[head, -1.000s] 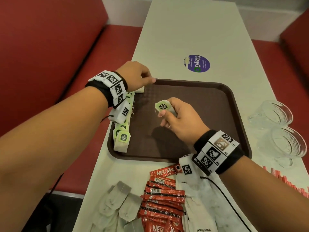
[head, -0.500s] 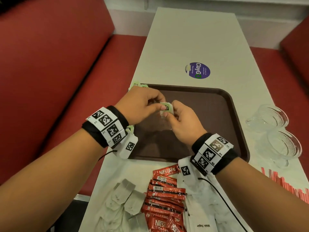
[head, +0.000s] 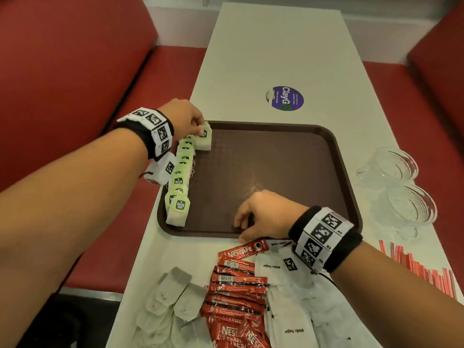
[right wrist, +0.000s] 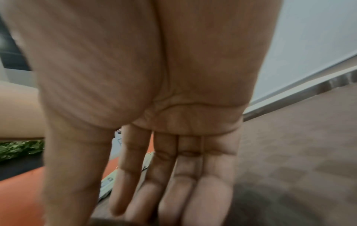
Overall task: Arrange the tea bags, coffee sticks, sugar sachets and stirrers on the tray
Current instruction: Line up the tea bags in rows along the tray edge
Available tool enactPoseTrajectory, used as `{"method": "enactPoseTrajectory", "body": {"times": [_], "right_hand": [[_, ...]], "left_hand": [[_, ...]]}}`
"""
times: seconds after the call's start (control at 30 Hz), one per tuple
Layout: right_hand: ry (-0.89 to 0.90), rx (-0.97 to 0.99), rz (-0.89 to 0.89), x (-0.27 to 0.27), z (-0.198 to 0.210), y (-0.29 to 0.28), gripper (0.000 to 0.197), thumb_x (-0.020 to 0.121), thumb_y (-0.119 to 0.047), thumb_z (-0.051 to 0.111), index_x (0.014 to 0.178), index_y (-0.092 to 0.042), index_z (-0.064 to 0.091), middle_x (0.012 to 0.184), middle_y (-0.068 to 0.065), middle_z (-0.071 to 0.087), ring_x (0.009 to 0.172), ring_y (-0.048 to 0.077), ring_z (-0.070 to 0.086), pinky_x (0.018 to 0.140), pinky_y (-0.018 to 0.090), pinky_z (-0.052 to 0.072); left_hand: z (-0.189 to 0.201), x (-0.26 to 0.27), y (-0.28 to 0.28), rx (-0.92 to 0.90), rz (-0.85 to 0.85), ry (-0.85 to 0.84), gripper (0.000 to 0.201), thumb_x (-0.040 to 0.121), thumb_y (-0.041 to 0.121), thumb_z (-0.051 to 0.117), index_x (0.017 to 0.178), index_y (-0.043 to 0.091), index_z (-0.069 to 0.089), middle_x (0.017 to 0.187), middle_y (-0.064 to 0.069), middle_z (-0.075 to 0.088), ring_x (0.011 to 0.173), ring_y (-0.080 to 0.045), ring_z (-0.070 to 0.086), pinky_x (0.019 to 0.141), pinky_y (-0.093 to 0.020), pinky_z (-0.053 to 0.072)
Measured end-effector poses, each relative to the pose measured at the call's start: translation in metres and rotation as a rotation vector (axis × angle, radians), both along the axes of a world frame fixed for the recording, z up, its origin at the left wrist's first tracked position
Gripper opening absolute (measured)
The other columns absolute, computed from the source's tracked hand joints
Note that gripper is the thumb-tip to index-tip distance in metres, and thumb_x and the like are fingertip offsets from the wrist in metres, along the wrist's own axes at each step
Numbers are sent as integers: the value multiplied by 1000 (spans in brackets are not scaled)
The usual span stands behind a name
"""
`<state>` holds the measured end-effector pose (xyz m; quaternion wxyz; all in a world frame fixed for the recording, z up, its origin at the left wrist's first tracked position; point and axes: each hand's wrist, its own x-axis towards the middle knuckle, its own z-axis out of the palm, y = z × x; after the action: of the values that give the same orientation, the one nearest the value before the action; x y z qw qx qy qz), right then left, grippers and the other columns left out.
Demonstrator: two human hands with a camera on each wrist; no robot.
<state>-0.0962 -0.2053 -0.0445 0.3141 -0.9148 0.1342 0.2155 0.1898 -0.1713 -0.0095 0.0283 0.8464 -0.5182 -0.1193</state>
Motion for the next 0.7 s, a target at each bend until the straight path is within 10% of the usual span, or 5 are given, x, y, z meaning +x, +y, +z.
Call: {"method": "enactPoseTrajectory", "body": {"times": [0.27,0.57,0.7], "right_hand": [[5,-71,43,-1,3,5,18,84,-37,77,100,-31,78,89,-15,73,78,2,62,76,24,52],[30,-23,45,-1,1,7,16,83,-36,78,98,-32,78,89,-16,73,79,0,64,71,18,49],[47,-24,39,1,3,9,16,83,-35,78,98,-30,78,86,-16,73,78,0,64,75,23,54]], "left_hand": [[-20,17,-34,179,99,-131,33,85,42,74,107,16,74,107,-3,69,98,-25,63,76,-32,50],[-29,3,-46,255,74,-115,55,75,66,70,81,12,70,80,-5,70,77,-25,66,61,-31,52],[-36,2,-42,266,82,-129,42,71,54,77,78,13,69,75,-5,69,69,-24,65,62,-32,56]]}}
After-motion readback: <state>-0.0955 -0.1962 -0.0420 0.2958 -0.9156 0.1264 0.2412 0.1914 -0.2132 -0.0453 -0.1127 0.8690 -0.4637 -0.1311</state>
